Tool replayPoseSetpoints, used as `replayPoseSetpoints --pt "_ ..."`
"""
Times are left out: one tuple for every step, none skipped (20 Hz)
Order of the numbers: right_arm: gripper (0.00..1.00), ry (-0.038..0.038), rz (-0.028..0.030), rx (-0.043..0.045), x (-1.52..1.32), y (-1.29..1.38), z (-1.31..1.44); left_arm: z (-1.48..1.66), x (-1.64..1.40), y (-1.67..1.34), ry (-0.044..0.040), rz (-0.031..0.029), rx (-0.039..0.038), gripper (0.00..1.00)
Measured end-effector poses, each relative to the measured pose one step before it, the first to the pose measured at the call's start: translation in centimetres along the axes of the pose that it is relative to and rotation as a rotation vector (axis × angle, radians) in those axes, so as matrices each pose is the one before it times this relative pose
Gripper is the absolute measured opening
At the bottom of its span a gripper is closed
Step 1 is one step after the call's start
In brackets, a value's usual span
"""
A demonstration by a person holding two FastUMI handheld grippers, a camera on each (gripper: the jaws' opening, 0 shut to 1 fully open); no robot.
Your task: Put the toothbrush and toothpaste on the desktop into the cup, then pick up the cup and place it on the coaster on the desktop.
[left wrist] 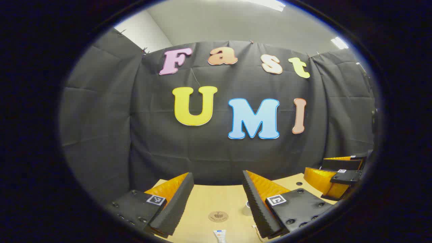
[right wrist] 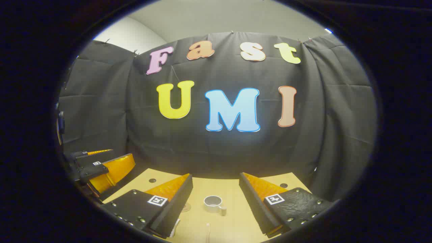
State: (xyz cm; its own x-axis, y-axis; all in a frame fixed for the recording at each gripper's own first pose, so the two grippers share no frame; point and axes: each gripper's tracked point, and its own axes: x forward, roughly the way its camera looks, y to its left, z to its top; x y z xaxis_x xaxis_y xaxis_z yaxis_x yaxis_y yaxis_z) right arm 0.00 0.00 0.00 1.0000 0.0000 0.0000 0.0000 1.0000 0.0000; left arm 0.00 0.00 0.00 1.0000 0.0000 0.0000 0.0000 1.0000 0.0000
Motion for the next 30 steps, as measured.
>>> replayPoseSetpoints --pt "0.89 0.00150 0.00343 -0.00188 0.081 0.080 -0.129 -0.084 0.071 0.147 0.00273 0.00453 -0.00524 0.92" --pt "0.89 0.00269 0.00360 -0.00133 0.022 0.065 0.014 -0.117 0.101 0.081 0.00487 0.00297 -0.00143 0.93" --pt "0.89 0.00570 0.00172 0.00041 0.102 -0.024 -0.307 -0.191 0.121 0.009 0.00499 0.00268 0.00082 0.93" --pt "0.89 0.00852 0.00194 0.00221 0.098 -0.021 -0.136 -0.015 0.008 -0.055 0.00383 0.00333 0.00184 0.93" --pt "0.89 0.00609 -0.00047 0.00231 0.063 -0.057 -0.160 0.016 0.158 -0.058 0.00167 0.00002 0.00087 0.93" --pt "0.89 0.00865 -0.00105 0.00171 0.157 -0.055 -0.067 0.037 0.082 -0.192 0.00190 -0.00391 0.00114 0.93" --pt "0.89 0.00457 0.00097 0.00217 -0.017 0.018 -0.062 -0.052 0.021 -0.047 0.00163 0.00252 0.00383 0.94" --pt "0.89 0.00318 -0.00079 0.00193 0.067 -0.015 -0.031 0.029 0.092 0.084 0.00153 -0.00053 0.00087 0.93" --pt "0.89 0.00159 -0.00175 -0.00014 0.087 -0.036 0.037 -0.075 0.065 0.116 0.00221 -0.00115 -0.00026 0.93" --pt "0.89 0.00466 -0.00182 -0.00023 -0.015 -0.083 -0.108 -0.185 0.212 -0.051 0.00336 -0.00145 0.00044 0.93" --pt "0.89 0.00586 -0.00055 -0.00039 0.109 0.012 -0.042 -0.043 0.139 -0.059 0.00387 -0.00100 -0.00056 0.93" --pt "0.89 0.00785 -0.00486 -0.00005 0.241 -0.087 -0.228 -0.039 0.137 -0.097 0.00411 -0.00540 -0.00172 0.93" --pt "0.89 0.01269 -0.00311 -0.00110 0.117 -0.063 -0.030 -0.146 0.128 -0.115 0.00719 -0.00456 -0.00204 0.94" --pt "0.89 0.01856 -0.00063 -0.00071 0.098 -0.037 -0.622 -0.351 -0.058 -0.110 0.01346 -0.00202 0.00177 0.94" --pt "0.89 0.01755 -0.00036 0.00036 0.275 -0.010 -0.318 -0.510 0.104 -0.066 0.01343 -0.00161 0.00233 0.93" --pt "0.89 0.00778 -0.00031 0.00022 0.029 -0.007 -0.297 -0.294 0.303 -0.149 0.00759 -0.00398 -0.00055 0.93" --pt "0.89 0.00396 -0.00116 -0.00067 -0.043 0.007 0.050 -0.357 0.143 -0.010 0.00892 -0.00021 -0.00044 0.93" --pt "0.89 0.00378 0.00018 -0.00306 0.029 0.062 -0.244 -0.379 0.013 0.033 0.01195 0.00076 0.00098 0.93" --pt "0.90 0.00556 -0.00127 -0.00491 0.073 0.131 -0.135 -0.559 0.182 0.008 0.01441 -0.00156 -0.00068 0.93" --pt "0.90 0.00914 -0.00197 -0.00545 0.120 -0.020 -0.351 -0.652 0.083 -0.042 0.01591 -0.00189 -0.00156 0.93" --pt "0.90 0.01207 0.00056 -0.00341 0.165 0.021 -0.291 -0.571 0.136 -0.174 0.01363 -0.01303 -0.00637 0.93" --pt "0.89 0.01529 0.00202 0.00033 0.190 0.109 -0.535 -0.505 0.178 -0.241 0.01399 -0.00825 -0.00732 0.93" --pt "0.89 0.01715 0.00139 0.00389 0.254 0.052 -0.539 -0.689 0.100 -0.036 0.01571 -0.00082 -0.00160 0.93" --pt "0.89 0.01965 0.00350 0.00551 0.276 0.024 -0.457 -0.737 0.026 0.227 0.01539 -0.00131 0.00132 0.93" --pt "0.89 0.02159 0.00284 0.00613 0.050 0.057 -0.577 -0.619 0.277 0.041 0.01726 -0.00058 0.00226 0.93" --pt "0.90 0.01987 0.00130 0.00447 0.198 0.105 -0.647 -0.912 0.096 -0.094 0.02047 -0.00127 0.00142 0.93" --pt "0.89 0.01833 0.00093 0.00196 0.320 -0.115 -0.553 -0.827 0.304 -0.136 0.02082 -0.00716 -0.00361 0.93" --pt "0.90 0.01630 0.00125 -0.00001 0.230 -0.014 -0.473 -0.822 0.212 -0.196 0.02153 -0.00892 -0.00515 0.93" --pt "0.89 0.01892 0.00231 -0.00074 0.271 -0.006 -0.571 -0.835 0.088 0.096 0.02082 -0.00214 -0.00342 0.93" --pt "0.89 0.01636 0.00222 0.00104 0.231 0.080 -0.461 -0.823 0.254 0.010 0.01827 -0.00068 -0.00122 0.93"
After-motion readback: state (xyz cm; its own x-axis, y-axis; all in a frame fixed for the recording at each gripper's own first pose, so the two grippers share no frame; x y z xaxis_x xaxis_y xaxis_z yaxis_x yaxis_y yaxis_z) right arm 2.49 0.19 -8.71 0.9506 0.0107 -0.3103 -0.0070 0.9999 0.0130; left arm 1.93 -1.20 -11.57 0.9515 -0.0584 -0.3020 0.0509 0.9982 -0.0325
